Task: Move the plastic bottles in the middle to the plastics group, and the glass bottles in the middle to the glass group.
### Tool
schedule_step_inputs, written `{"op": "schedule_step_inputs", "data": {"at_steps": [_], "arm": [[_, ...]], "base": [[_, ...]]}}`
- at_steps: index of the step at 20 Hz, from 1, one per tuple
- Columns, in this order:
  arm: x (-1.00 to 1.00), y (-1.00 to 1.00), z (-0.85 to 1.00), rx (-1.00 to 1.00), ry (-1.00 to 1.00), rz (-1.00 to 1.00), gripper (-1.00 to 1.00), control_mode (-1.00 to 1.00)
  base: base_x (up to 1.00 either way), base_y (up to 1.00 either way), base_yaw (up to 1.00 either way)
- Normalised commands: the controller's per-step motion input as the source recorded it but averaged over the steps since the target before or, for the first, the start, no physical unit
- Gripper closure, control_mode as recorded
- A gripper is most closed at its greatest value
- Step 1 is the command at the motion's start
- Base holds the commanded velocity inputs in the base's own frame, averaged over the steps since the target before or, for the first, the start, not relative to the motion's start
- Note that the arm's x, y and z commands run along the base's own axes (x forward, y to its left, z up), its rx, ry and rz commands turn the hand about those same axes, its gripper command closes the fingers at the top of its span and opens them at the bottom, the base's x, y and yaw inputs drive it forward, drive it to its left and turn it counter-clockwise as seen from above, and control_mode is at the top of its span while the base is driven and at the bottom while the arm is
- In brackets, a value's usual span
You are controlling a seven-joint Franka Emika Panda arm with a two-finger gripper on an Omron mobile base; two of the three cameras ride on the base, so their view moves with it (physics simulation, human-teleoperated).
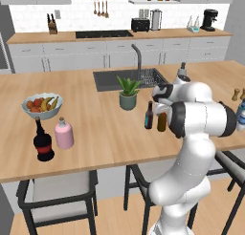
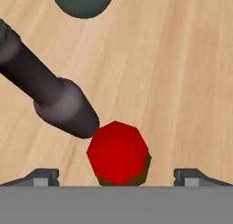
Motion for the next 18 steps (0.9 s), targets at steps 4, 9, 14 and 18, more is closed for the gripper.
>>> {"op": "schedule_step_inputs", "data": {"at_steps": [4, 9, 14, 18], "arm": [[0.0, -0.06, -0.06, 0.03, 0.02, 0.0, -1.0, -1.0], [-0.01, 0.0, -0.1, 0.0, 0.0, 0.0, -1.0, -1.0], [-0.01, 0.03, -0.27, 0.0, 0.0, 0.04, -1.0, -1.0], [0.0, 0.04, -0.15, 0.0, 0.0, 0.05, -1.0, -1.0]], "base": [[0.0, 0.0, 0.0], [0.0, 0.0, 0.0], [0.0, 0.0, 0.0], [0.0, 0.0, 0.0]]}}
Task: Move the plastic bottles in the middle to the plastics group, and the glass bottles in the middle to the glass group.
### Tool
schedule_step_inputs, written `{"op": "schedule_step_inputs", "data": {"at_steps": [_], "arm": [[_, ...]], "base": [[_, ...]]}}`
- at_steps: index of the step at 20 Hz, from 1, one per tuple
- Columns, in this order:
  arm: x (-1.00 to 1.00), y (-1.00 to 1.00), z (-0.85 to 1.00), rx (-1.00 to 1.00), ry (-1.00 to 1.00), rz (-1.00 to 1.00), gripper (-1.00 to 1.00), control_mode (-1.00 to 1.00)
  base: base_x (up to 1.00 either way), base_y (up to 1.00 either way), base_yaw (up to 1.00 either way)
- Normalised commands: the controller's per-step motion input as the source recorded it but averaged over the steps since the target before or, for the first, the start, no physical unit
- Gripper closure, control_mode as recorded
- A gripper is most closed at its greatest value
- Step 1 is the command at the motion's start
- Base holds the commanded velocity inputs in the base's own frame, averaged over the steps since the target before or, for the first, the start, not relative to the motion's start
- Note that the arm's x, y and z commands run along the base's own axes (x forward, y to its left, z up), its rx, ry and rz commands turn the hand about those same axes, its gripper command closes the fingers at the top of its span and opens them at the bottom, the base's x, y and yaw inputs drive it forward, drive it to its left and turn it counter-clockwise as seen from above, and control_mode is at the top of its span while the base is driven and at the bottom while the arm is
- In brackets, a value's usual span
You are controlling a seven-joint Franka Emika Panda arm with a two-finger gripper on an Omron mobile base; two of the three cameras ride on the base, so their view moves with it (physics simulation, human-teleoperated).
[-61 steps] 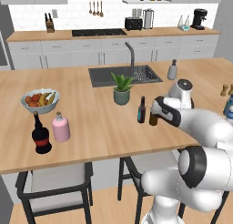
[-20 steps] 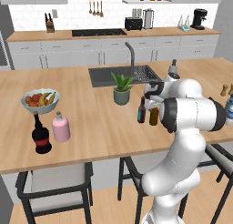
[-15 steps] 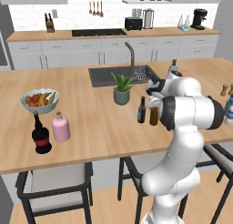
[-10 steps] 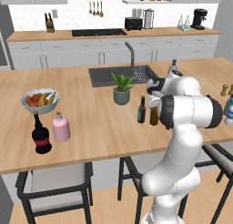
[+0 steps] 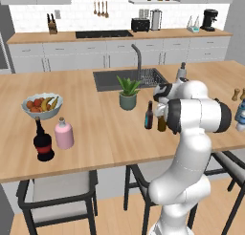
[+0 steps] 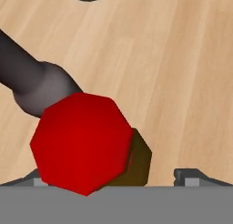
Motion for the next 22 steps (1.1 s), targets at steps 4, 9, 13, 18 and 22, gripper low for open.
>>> {"op": "schedule_step_inputs", "data": {"at_steps": [4, 9, 13, 18, 22], "arm": [[0.0, 0.01, -0.08, 0.0, 0.0, 0.04, -1.0, -1.0], [0.01, 0.0, -0.07, 0.0, -0.01, 0.02, -1.0, -1.0], [0.02, 0.0, -0.06, 0.01, -0.04, 0.01, -1.0, -1.0], [0.0, 0.0, 0.0, 0.04, -0.01, 0.01, -1.0, -1.0], [0.0, 0.0, 0.0, 0.0, 0.0, 0.0, 1.0, -1.0]], "base": [[0.0, 0.0, 0.0], [0.0, 0.0, 0.0], [0.0, 0.0, 0.0], [0.0, 0.0, 0.0], [0.0, 0.0, 0.0]]}}
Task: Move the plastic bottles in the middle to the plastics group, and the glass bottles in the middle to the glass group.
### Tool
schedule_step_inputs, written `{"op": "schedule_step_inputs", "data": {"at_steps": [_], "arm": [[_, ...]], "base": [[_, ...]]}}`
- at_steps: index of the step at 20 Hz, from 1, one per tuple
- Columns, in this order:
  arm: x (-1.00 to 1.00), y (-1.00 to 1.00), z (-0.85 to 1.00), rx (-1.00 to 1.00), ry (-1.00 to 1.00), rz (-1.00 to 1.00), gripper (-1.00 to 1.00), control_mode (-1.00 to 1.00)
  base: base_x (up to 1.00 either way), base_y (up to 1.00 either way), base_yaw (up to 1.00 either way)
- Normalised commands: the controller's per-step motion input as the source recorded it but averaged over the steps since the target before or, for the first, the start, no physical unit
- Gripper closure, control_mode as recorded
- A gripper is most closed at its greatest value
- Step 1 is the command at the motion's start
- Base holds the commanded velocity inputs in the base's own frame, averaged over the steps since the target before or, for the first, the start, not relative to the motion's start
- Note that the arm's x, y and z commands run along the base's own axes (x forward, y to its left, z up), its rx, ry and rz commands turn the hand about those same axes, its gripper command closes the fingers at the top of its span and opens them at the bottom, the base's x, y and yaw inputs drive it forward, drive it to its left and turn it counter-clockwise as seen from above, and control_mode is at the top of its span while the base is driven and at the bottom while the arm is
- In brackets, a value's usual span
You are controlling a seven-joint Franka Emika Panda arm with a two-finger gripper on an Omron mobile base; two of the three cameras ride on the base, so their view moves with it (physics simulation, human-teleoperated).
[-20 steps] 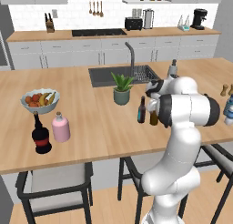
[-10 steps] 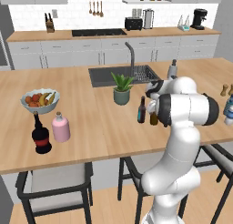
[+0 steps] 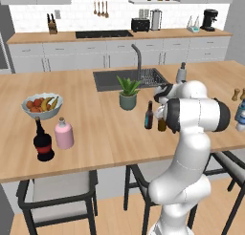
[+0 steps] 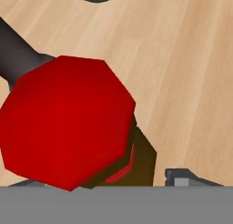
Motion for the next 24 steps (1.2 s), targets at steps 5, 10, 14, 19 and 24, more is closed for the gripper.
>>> {"op": "schedule_step_inputs", "data": {"at_steps": [5, 10, 14, 19, 24], "arm": [[0.0, 0.0, 0.0, 0.0, 0.0, 0.0, 1.0, -1.0], [-0.38, 0.0, 0.07, 0.0, 0.0, 0.0, 1.0, -1.0], [-0.97, 0.0, 0.25, 0.0, 0.0, 0.0, 1.0, -1.0], [-0.52, 0.13, 0.35, 0.0, -0.05, 0.0, 1.0, -1.0], [-0.35, 0.52, 0.26, 0.0, -0.02, 0.08, 1.0, -1.0]], "base": [[0.0, 0.0, 0.0], [0.0, 0.0, 0.0], [0.0, 0.0, 0.0], [0.0, 0.0, 0.0], [0.0, 0.0, 0.0]]}}
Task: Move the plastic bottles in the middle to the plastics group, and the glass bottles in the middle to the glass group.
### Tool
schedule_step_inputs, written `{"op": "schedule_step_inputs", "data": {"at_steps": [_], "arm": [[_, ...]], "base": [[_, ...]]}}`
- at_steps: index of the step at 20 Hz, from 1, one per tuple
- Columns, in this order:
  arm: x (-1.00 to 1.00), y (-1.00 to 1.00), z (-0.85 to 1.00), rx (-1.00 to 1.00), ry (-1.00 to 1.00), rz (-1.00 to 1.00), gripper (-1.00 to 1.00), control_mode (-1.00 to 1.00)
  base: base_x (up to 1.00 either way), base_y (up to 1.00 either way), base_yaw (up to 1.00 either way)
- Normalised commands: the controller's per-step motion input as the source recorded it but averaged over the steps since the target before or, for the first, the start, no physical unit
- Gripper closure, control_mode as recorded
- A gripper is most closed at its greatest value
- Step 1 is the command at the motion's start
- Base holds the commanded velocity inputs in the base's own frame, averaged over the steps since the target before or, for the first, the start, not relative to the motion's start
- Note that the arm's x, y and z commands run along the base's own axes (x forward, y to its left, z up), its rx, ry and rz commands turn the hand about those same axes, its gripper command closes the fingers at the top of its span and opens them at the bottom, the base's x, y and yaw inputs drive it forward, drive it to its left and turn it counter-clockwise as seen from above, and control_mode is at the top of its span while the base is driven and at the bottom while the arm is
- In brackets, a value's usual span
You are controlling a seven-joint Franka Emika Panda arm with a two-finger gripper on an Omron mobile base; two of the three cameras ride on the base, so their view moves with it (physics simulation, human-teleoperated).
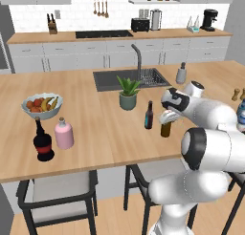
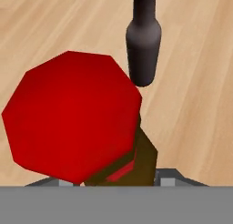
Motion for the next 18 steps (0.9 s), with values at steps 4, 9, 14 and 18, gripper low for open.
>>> {"op": "schedule_step_inputs", "data": {"at_steps": [4, 9, 14, 18], "arm": [[0.0, 0.93, 0.06, 0.0, 0.0, 0.16, 1.0, -1.0], [0.02, 1.0, 0.0, 0.0, 0.0, 0.19, 1.0, -1.0], [0.19, 1.0, 0.0, 0.0, -0.01, 0.16, 1.0, -1.0], [0.17, 1.0, 0.0, 0.0, -0.04, 0.14, 1.0, -1.0]], "base": [[0.0, 0.0, 0.0], [0.0, 0.0, 0.0], [0.0, 0.0, 0.0], [0.0, 0.0, 0.0]]}}
